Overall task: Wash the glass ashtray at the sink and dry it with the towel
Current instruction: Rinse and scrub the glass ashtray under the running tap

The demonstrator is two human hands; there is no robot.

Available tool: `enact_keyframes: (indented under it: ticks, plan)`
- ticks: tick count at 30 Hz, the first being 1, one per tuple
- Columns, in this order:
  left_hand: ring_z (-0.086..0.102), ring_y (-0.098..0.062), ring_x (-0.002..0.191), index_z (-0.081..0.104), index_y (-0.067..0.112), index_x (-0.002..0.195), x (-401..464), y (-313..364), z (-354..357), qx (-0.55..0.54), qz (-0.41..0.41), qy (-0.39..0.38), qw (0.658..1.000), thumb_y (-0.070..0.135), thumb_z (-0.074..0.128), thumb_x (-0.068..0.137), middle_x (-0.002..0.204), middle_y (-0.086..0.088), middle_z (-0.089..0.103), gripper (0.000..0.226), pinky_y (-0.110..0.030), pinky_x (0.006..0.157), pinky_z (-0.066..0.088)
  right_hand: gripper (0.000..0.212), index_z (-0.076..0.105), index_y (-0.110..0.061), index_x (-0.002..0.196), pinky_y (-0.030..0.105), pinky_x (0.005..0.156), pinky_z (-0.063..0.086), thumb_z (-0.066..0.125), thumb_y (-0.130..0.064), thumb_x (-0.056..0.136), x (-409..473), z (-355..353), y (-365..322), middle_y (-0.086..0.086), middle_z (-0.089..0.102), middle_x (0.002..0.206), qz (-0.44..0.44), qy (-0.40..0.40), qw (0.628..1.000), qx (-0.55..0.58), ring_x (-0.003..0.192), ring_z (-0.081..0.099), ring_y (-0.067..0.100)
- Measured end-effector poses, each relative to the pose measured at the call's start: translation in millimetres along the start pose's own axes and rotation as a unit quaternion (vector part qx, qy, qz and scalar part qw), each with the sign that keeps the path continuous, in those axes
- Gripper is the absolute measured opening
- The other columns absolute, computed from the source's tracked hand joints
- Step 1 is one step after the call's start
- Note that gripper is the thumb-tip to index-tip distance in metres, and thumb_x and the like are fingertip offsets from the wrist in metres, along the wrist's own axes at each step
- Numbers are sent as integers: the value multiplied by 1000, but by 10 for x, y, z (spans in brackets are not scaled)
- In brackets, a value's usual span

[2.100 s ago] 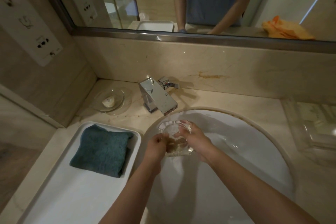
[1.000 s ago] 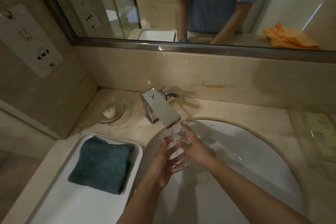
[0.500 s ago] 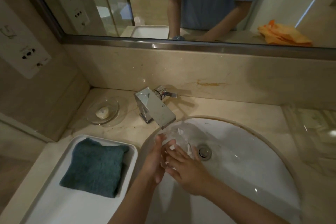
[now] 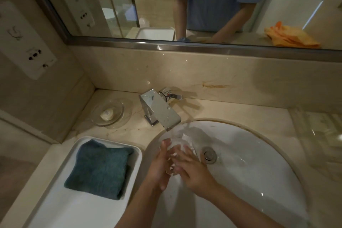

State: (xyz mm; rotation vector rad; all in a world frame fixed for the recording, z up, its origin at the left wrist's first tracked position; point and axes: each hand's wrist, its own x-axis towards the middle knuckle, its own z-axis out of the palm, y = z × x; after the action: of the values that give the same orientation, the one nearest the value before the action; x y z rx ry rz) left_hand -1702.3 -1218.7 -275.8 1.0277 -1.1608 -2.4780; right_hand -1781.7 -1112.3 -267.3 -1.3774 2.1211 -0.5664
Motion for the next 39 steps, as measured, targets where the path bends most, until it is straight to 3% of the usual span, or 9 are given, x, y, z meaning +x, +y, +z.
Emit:
enact_keyframes:
  ticks: [4, 9, 14, 16, 18, 25, 33, 37, 39]
  plan:
    - [61, -23, 112, 55, 28, 121, -16, 18, 27, 7, -3, 22, 1000, 59, 39, 85, 123, -4, 63, 51, -45, 89, 52, 63, -5, -28, 144, 38, 118, 4, 27, -48, 94, 117, -19, 23, -12, -19, 151, 91, 88, 990, 67, 145, -8, 16]
    - [58, -17, 111, 56, 33, 115, -65, 12, 79, 24, 2, 15, 1000, 58, 38, 84, 122, 3, 61, 43, -32, 77, 55, 75, 1, -33, 147, 45, 114, 24, 42, -56, 88, 291, -142, -137, 6, 7, 157, 202, 49, 942, 265, 143, 16, 27]
    - [43, -24, 131, 47, 36, 131, -48, -15, 157, -16, -14, -9, 1000, 71, 39, 78, 143, 0, 44, 64, -49, 106, 38, 92, -6, -47, 143, 48, 107, 36, 48, -72, 72, 327, -200, -174, 6, 6, 154, 260, 4, 911, 319, 141, 18, 33]
    - [33, -26, 137, 46, 36, 132, -43, -1, 225, -43, -25, -9, 999, 69, 38, 78, 149, 0, 36, 64, -51, 112, 27, 92, -9, -46, 142, 29, 91, 50, 48, -70, 74, 310, -260, -202, 7, 5, 155, 267, -11, 892, 363, 141, 20, 32]
    - [30, -25, 139, 41, 33, 137, -30, -1, 284, -49, -32, -11, 998, 65, 35, 82, 151, -1, 33, 63, -48, 114, 23, 88, -9, -43, 144, 14, 72, 44, 45, -66, 78, 305, -304, -201, 7, 5, 157, 274, -32, 860, 429, 141, 24, 28]
    - [61, -3, 105, 65, 30, 102, 51, 70, 375, 64, -51, -9, 997, 54, 26, 92, 105, 12, 71, 47, -24, 84, 46, 131, 18, -46, 142, 33, 86, 50, 83, -63, 29, 410, -64, 57, 3, 49, 139, 235, -32, 701, 673, 121, 51, 20]
    - [68, -11, 86, 68, 20, 101, 119, 117, 400, 127, -96, 3, 987, 58, 24, 92, 89, -1, 74, 58, -27, 73, 51, 43, 74, -14, 92, 39, 94, 42, 62, -50, 71, 333, -87, 66, 10, 73, 86, 257, -49, 625, 735, 93, 64, 25]
    - [68, -16, 91, 66, 21, 103, 156, 100, 327, 163, -79, 71, 981, 61, 20, 91, 93, -3, 73, 62, -31, 79, 52, 44, 76, -12, 73, 32, 75, 44, 50, -47, 78, 286, -108, 17, 8, 72, 73, 271, -80, 597, 751, 74, 65, 21]
    - [67, -20, 95, 67, 24, 97, 173, 54, 312, 178, -47, 112, 976, 65, 20, 88, 99, -7, 72, 62, -36, 86, 52, 48, 75, -9, 79, 36, 84, 40, 51, -50, 75, 267, -111, -16, 12, 70, 84, 286, -92, 572, 763, 85, 61, 25]
